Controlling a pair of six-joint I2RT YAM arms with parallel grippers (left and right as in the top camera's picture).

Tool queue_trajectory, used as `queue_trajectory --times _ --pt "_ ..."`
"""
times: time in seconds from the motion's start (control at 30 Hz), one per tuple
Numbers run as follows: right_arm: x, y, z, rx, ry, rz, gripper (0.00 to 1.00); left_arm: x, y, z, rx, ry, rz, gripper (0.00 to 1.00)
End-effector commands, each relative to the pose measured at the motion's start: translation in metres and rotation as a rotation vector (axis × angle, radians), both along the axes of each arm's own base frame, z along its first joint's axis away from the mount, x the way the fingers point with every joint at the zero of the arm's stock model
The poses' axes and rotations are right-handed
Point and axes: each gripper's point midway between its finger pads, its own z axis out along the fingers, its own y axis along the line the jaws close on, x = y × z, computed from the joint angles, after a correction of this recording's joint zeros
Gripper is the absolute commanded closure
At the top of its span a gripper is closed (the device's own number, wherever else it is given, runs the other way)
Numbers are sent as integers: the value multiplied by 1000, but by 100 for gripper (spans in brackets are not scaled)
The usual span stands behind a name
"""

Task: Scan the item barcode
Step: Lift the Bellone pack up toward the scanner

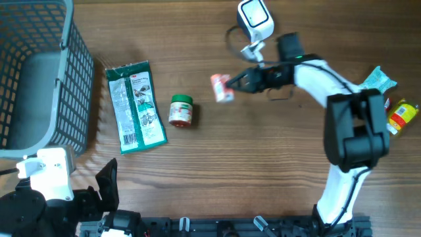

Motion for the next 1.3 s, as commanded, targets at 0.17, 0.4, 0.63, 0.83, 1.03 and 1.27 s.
queue_trajectory --times 0.17,0.4,0.63,0.83,1.03,1.27 --pt "27 -85 50 187 -33 -151 96 0 0 1 6 -3 -8 0" --pt "29 -92 50 187 -37 -168 96 0 0 1 6 -3 -8 0" --pt "30 -92 50 186 -41 -168 96 0 -1 1 6 -3 -8 0" --pt "63 -105 29 -234 -131 -375 96 0 -1 1 6 -3 -8 0" --pt "104 -142 97 -405 -312 -710 96 0 -1 1 6 -3 -8 0" --pt "127 -175 151 -896 -557 -1014 96 0 0 1 6 -3 -8 0"
